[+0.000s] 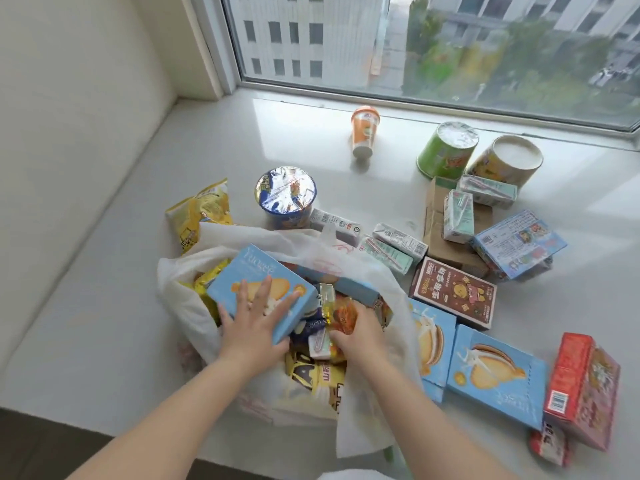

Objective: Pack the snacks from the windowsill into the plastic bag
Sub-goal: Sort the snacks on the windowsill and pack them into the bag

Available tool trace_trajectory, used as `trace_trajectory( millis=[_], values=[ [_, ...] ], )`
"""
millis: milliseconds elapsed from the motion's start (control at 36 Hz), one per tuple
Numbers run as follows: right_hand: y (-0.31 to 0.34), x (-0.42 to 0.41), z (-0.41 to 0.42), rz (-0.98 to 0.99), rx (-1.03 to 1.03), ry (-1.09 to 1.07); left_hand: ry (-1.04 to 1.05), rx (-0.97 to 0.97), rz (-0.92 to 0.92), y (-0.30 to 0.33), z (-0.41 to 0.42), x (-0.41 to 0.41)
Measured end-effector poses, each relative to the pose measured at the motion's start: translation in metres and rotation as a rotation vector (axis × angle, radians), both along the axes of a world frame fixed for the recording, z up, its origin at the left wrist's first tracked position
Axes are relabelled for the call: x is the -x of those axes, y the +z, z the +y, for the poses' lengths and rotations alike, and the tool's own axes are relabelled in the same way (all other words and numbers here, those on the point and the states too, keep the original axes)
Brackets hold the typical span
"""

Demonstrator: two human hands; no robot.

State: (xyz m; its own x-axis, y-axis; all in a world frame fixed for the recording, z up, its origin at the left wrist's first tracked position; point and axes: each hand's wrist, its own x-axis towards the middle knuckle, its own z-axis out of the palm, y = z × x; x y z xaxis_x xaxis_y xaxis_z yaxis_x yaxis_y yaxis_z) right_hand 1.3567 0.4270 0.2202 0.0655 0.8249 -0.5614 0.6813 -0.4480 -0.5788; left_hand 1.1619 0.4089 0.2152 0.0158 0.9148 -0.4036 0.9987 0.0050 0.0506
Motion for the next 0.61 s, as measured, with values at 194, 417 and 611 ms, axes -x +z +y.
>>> trace_trajectory(
  millis=[194, 417, 611],
  values=[
    [0.004, -0.015, -0.001, -0.338, 0.060, 0.201, 0.051, 0.127, 0.096, 0.002, 0.024, 0.004],
    [0.021, -0.053, -0.022, -0.701, -0.003, 0.499, -0.025, 0.152, 0.112, 0.001, 0.010, -0.002],
    [0.024, -0.091, -0.029, -0.832, -0.131, 0.788, 0.009, 0.084, 0.047, 0.025, 0.009, -0.031]
  ],
)
